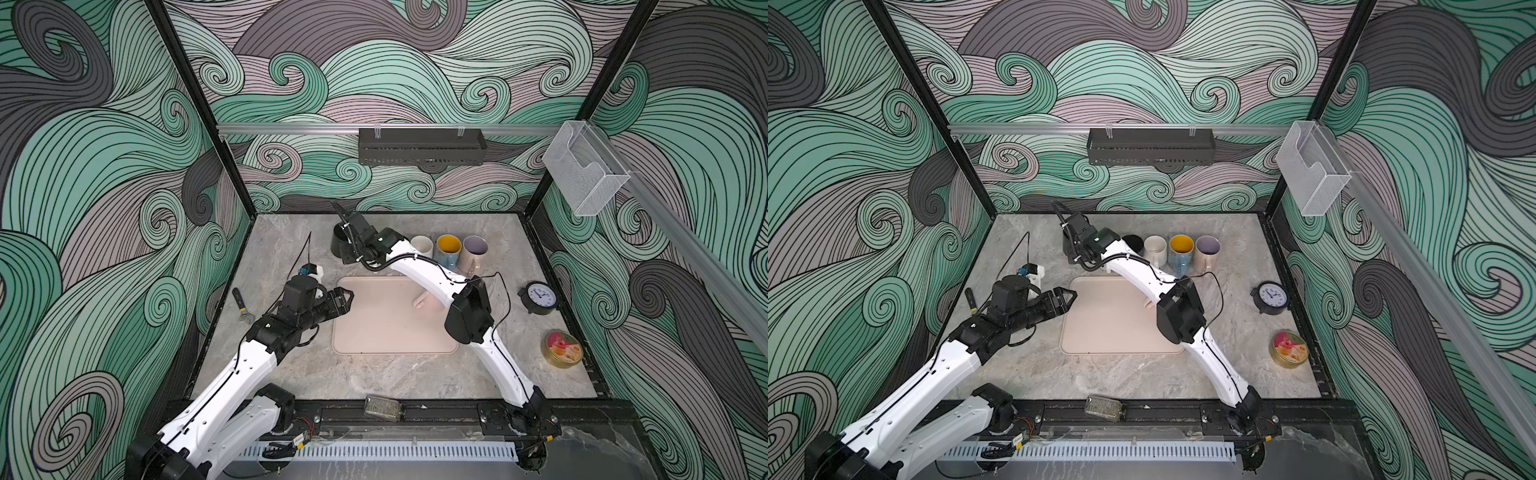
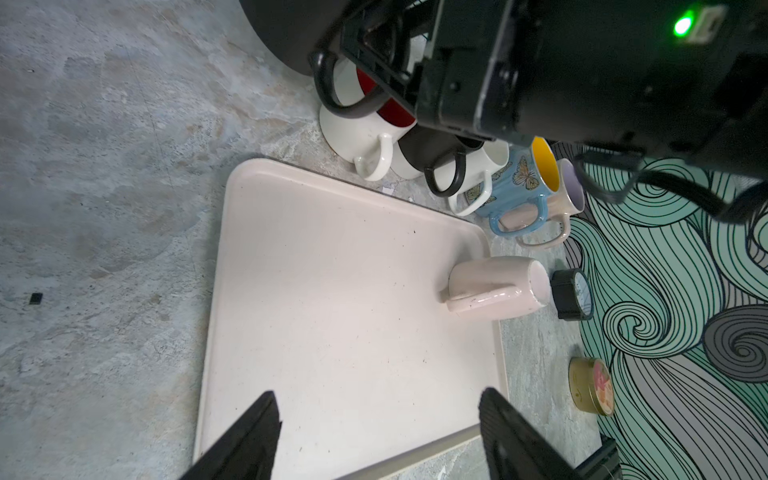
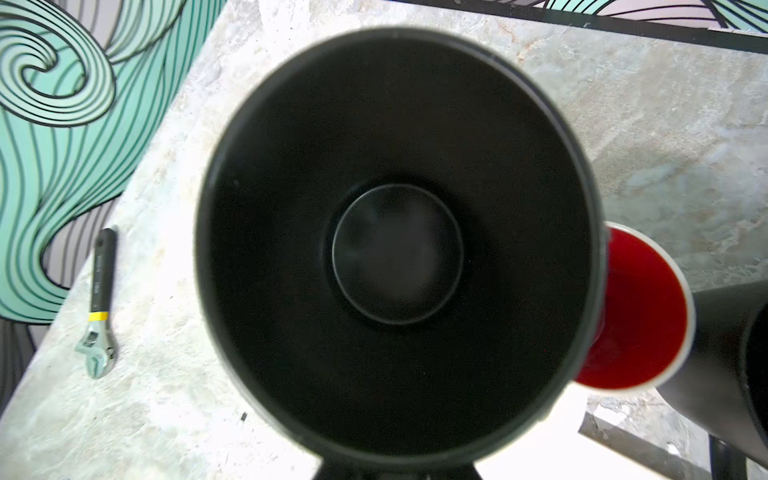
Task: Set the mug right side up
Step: 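Lower the dark grey mug upright beside the red-lined mug with the right gripper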
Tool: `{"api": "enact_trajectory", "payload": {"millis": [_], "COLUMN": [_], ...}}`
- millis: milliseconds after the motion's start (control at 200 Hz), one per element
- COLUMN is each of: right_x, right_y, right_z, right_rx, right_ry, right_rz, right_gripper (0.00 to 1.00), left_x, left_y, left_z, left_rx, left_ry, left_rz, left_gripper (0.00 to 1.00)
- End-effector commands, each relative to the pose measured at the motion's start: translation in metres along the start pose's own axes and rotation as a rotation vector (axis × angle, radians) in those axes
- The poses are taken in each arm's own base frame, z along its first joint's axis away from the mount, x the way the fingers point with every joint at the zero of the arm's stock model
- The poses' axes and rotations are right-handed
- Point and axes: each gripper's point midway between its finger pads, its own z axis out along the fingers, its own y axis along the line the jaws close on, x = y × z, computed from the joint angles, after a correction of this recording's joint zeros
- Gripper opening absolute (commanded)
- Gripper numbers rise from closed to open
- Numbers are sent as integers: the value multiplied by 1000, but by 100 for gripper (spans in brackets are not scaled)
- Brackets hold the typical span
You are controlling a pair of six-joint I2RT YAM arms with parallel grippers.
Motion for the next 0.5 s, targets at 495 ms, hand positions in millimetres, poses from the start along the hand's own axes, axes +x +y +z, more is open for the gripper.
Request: {"api": "enact_trajectory", "payload": {"millis": [495], "right_x": [-17], "right_y": [1], "right_z": [19], "right_rx": [33], "right_ry": [-66], "right_rz": [-38], "right_gripper": [0], "left_x": [4], "left_y": [-11], "left_z": [-2], "left_rx": [46], "left_ry": [27], "left_rz": [67], "left_gripper": [78]}}
